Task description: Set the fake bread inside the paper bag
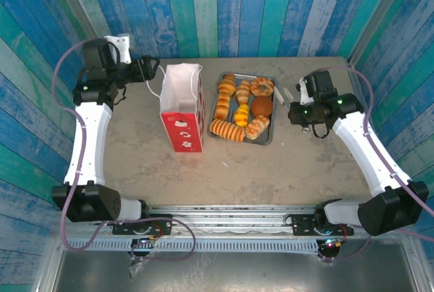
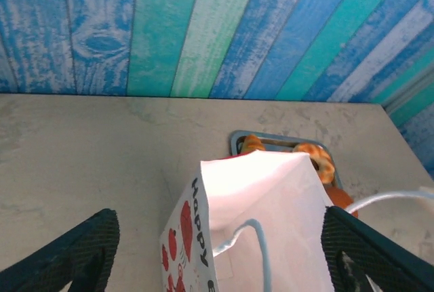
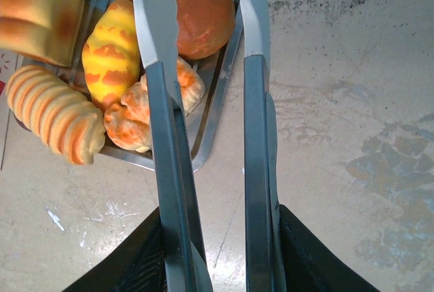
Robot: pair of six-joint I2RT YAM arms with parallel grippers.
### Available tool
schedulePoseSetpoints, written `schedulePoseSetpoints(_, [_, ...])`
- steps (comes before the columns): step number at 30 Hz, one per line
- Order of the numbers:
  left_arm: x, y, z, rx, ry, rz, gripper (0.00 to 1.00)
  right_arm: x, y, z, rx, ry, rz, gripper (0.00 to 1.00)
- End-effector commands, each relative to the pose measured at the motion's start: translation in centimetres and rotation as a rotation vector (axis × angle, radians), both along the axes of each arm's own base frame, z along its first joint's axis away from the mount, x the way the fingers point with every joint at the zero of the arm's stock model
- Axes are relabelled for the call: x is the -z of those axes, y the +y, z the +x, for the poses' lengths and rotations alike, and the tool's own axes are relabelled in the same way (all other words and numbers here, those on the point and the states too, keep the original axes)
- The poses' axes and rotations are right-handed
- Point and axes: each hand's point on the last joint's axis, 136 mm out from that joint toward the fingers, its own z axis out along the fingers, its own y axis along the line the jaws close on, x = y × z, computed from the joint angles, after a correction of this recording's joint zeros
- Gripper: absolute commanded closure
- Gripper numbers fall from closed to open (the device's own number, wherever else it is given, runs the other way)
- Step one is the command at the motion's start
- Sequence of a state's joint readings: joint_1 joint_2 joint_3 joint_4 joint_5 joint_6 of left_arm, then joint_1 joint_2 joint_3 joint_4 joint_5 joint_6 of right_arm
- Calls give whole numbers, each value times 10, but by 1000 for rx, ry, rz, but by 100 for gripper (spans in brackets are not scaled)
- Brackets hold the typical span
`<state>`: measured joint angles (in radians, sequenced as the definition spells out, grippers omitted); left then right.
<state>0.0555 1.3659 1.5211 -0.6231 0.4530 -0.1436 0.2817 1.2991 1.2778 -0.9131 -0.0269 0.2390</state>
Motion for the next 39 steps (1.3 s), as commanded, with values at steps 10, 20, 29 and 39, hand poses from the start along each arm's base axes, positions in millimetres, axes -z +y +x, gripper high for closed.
schedulePoseSetpoints(10, [30, -14, -6, 92, 80, -29, 58, -9, 8, 5, -14, -23, -1, 60])
schedulePoseSetpoints(20, [13, 5, -10, -75, -9, -87, 100, 4, 11, 3, -27, 31, -60, 61])
schedulePoseSetpoints(29, [-2, 32, -29, -274, -80, -126, 100, 14, 27, 11, -63, 64, -91, 61])
schedulePoseSetpoints(39, [2, 31, -33, -270, -72, -123, 100, 5, 82, 26, -142, 33, 47, 61])
